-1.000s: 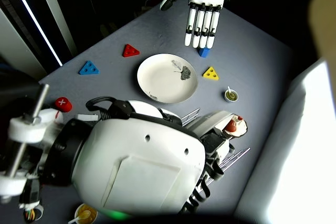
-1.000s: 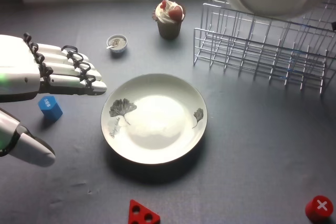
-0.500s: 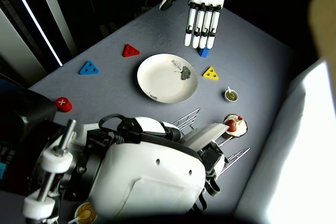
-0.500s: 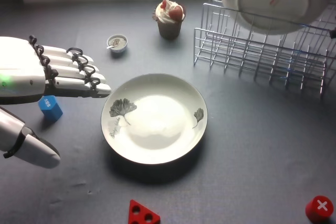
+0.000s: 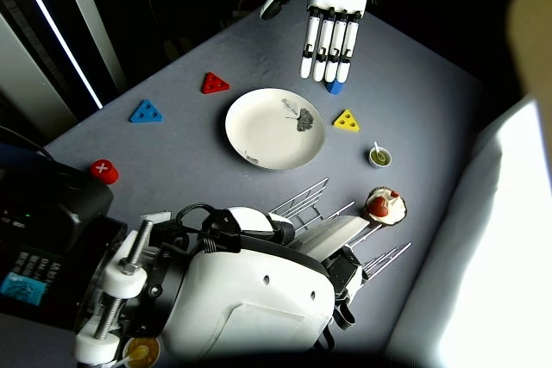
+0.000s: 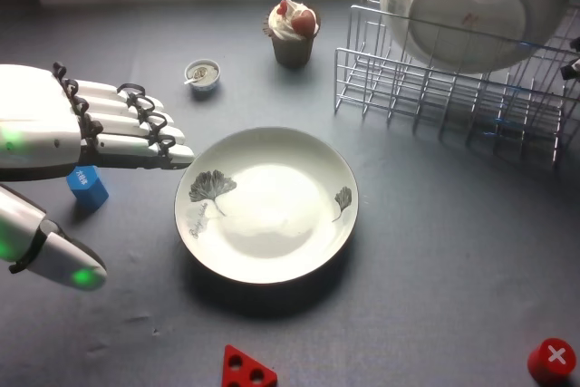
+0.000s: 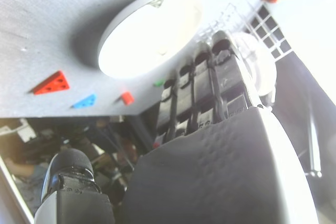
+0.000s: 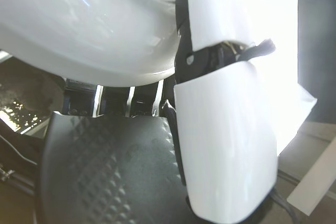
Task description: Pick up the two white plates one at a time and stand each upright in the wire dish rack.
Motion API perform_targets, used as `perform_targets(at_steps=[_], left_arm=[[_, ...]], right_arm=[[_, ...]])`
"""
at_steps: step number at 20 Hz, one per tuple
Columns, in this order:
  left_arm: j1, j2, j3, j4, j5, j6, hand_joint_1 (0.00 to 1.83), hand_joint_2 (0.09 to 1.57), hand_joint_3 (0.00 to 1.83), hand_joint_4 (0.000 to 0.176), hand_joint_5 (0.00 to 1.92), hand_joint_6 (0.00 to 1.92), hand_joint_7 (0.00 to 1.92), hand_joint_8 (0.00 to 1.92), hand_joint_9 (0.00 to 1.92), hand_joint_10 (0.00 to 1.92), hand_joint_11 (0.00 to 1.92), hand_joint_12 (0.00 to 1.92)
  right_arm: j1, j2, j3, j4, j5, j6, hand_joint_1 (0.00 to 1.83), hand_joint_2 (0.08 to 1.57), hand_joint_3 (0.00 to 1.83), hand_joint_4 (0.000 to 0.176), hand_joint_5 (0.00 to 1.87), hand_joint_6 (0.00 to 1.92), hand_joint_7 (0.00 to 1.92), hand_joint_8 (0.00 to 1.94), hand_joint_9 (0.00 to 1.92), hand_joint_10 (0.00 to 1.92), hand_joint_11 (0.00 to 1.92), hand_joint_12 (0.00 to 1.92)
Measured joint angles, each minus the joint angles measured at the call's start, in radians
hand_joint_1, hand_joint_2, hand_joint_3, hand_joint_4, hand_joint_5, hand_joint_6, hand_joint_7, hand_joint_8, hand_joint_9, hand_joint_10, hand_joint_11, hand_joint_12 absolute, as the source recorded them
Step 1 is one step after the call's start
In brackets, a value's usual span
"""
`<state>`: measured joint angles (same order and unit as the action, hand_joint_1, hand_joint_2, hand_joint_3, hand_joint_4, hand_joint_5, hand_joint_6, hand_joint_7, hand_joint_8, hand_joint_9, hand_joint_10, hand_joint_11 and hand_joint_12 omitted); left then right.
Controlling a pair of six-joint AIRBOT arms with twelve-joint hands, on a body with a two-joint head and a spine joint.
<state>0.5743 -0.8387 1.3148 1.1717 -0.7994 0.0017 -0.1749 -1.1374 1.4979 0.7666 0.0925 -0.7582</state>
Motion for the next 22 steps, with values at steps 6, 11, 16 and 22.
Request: perform_targets(at_steps=[6, 11, 16, 22], left_arm=[[0.0, 0.0, 0.005, 0.022, -0.014, 0.0, 0.0, 0.94, 0.0, 0.0, 0.12, 0.01, 0.12, 0.0, 0.11, 0.0, 0.13, 0.01], [0.006, -0.032, 0.005, 0.051, -0.022, 0.0, 0.02, 0.95, 0.0, 0.0, 0.12, 0.0, 0.11, 0.0, 0.11, 0.0, 0.13, 0.01], [0.017, -0.068, 0.005, 0.06, -0.007, 0.0, 0.01, 0.94, 0.0, 0.0, 0.11, 0.0, 0.11, 0.0, 0.12, 0.0, 0.13, 0.0], [0.038, -0.092, 0.002, 0.058, 0.007, 0.0, 0.02, 0.95, 0.0, 0.0, 0.11, 0.0, 0.11, 0.0, 0.11, 0.0, 0.14, 0.01]], right_arm=[[-0.029, -0.021, 0.038, 0.012, 0.019, 0.004, 1.5, 1.04, 0.0, 0.0, 0.96, 0.96, 1.16, 0.43, 1.14, 0.67, 1.02, 1.3], [-0.03, -0.024, 0.048, 0.019, 0.032, 0.016, 1.13, 1.04, 0.0, 0.0, 0.73, 0.01, 0.8, 0.0, 0.91, 0.0, 1.01, 0.18], [-0.037, -0.028, 0.048, 0.023, 0.015, 0.021, 0.89, 1.02, 0.0, 0.001, 0.64, 0.0, 0.74, 0.0, 0.82, 0.0, 0.92, 0.13], [-0.037, -0.027, 0.042, 0.026, 0.006, 0.018, 0.81, 0.98, 0.0, 0.021, 0.61, 0.0, 0.69, 0.0, 0.79, 0.0, 0.91, 0.12]])
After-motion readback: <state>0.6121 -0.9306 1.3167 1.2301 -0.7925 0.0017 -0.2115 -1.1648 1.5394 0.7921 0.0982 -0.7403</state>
